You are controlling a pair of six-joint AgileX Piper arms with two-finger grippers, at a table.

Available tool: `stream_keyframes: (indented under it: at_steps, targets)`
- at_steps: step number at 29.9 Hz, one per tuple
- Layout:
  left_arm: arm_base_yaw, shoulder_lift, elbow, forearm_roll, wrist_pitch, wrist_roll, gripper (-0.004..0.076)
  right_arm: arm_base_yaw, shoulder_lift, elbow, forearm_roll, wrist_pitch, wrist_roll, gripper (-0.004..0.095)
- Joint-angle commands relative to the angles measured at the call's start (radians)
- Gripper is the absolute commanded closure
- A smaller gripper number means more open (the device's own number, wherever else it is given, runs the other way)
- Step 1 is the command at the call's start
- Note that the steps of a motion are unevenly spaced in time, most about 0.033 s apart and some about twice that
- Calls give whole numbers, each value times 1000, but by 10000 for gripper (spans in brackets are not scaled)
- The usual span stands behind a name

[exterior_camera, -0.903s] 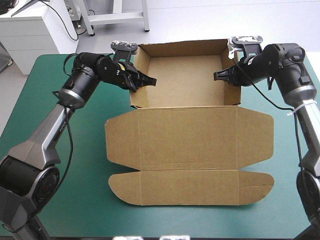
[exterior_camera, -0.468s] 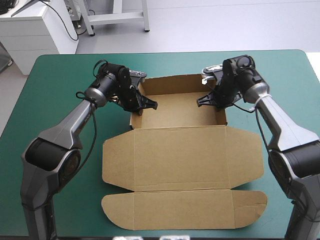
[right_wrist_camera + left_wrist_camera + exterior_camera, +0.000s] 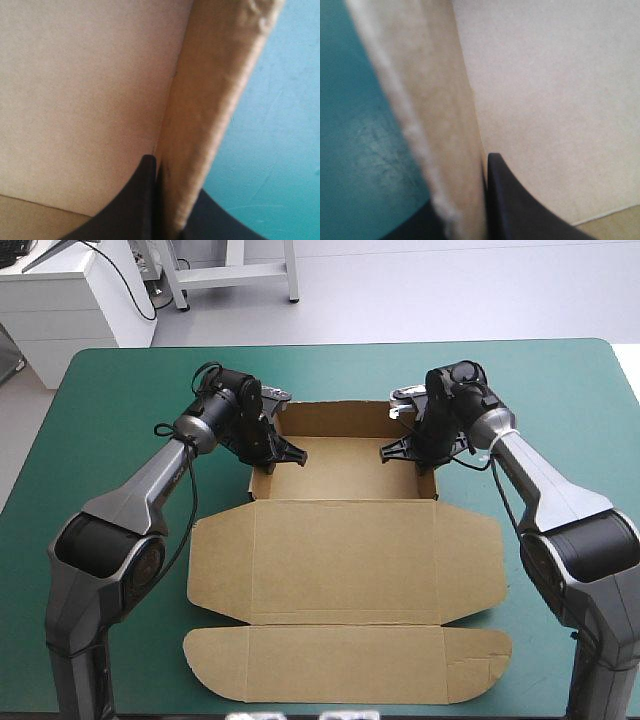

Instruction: Fold the box

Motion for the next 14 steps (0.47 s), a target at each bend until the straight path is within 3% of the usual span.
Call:
stream_keyframes:
  at_steps: [1,14]
  targets:
    - [-20,-55,-34,-13,54,113,731,16,-58,-28,26,-31,-72,923]
    - [-20,-43,-34,-54,54,129,731,16,-58,-28,7,-40,-81,923]
